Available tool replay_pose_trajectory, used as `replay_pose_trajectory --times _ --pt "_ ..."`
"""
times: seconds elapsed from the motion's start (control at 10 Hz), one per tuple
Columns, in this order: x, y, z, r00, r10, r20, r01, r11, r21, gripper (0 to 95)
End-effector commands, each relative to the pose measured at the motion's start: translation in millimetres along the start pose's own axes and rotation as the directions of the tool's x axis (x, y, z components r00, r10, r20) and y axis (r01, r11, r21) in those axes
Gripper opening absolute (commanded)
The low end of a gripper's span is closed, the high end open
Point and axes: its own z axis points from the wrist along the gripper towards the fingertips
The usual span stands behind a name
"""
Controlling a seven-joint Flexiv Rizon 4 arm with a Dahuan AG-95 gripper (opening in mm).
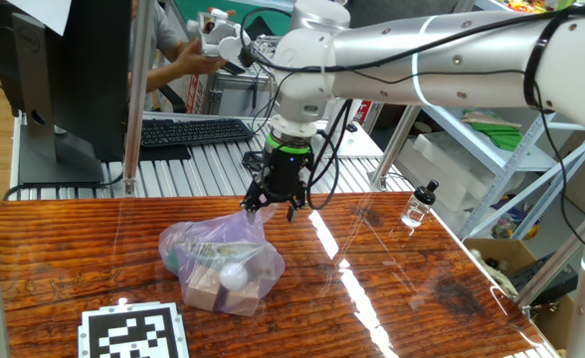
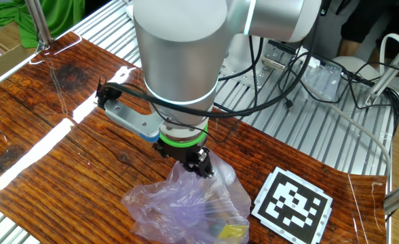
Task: Pick up a bag of things
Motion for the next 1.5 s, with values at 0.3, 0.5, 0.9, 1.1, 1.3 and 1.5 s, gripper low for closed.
replay_pose_trajectory --times 0.3,0.5,0.9,1.1,1.3,1.5 --pt "-0.2 0.4 1.8 1.000 0.003 0.011 -0.003 1.000 -0.006 95.0" --pt "-0.2 0.5 2.0 0.998 0.004 0.061 -0.004 1.000 -0.005 95.0" --pt "-0.1 0.8 2.1 0.985 0.031 0.169 -0.031 1.000 0.000 95.0" --pt "0.2 1.0 3.1 0.985 0.032 0.167 -0.032 0.999 -0.001 95.0" --pt "2.1 1.4 7.0 0.987 0.037 0.159 -0.036 0.999 -0.012 95.0" --pt "6.0 3.3 12.3 0.986 0.044 0.162 -0.041 0.999 -0.018 95.0"
